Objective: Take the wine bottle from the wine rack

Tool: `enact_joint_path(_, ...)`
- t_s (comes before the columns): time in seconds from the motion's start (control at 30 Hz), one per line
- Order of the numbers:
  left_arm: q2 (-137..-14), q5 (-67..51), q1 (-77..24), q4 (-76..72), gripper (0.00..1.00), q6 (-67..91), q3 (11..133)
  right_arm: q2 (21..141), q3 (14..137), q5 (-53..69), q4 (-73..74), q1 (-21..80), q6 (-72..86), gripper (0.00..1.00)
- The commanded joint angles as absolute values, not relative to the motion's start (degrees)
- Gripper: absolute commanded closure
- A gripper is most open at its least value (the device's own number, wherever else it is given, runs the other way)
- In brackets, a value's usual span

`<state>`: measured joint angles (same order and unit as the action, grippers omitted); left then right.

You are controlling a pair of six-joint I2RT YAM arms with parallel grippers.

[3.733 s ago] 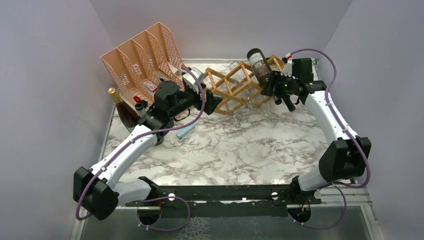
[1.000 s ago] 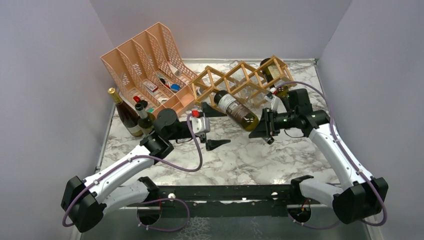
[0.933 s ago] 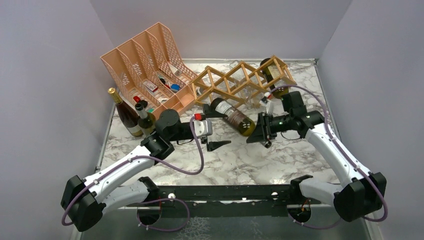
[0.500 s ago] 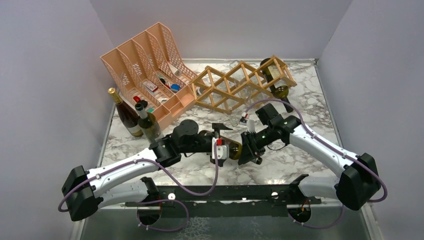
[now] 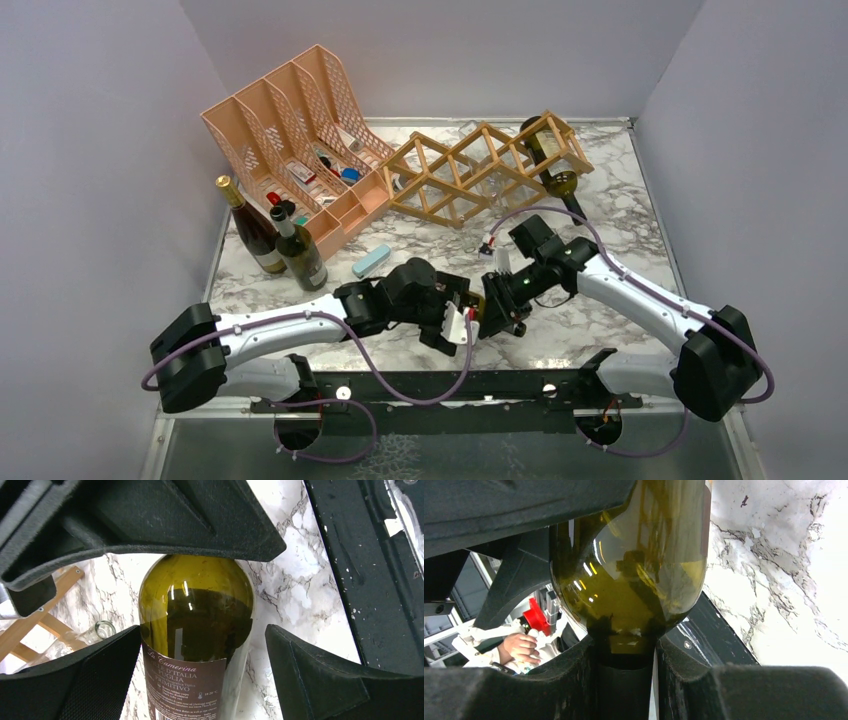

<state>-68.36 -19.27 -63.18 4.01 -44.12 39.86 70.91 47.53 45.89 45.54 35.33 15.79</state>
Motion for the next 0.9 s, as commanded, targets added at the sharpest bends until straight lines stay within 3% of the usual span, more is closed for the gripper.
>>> enact_joint_path(0.0, -70.5, -14.9, -64.5, 3.8, 0.02, -44.3, 40.8, 68.4, 47.5, 49.9, 41.0, 36.0, 14.4, 0.81)
enact_joint_path(0.33, -74.2, -5.6, -68.4, 0.5, 0.07, -43.8, 41.3, 68.1, 46.6, 50.9, 39.6, 36.6, 14.6, 0.81)
enact_joint_path(0.5, -73.0, -4.6, -69.2, -0.7, 0.21, -43.8, 41.3, 67.8, 46.7, 50.7, 39.7, 36.7, 14.7, 0.79)
enact_joint_path(0.67, -72.0, -2.8, -69.3, -3.1, 0.33, -41.9, 41.4, 66.8, 47.4, 45.9, 39.2, 36.7, 16.0, 0.57)
enact_joint_path(0.8, -71.6, -0.8, -69.4, -5.8, 0.5, -39.1, 41.3, 64.3, 48.6, 39.8, 37.8, 36.6, 19.5, 0.34)
enact_joint_path(0.87, -71.5, 0.3, -69.5, -6.7, 0.52, -37.6, 41.2, 61.8, 49.1, 37.4, 35.7, 36.5, 21.6, 0.24)
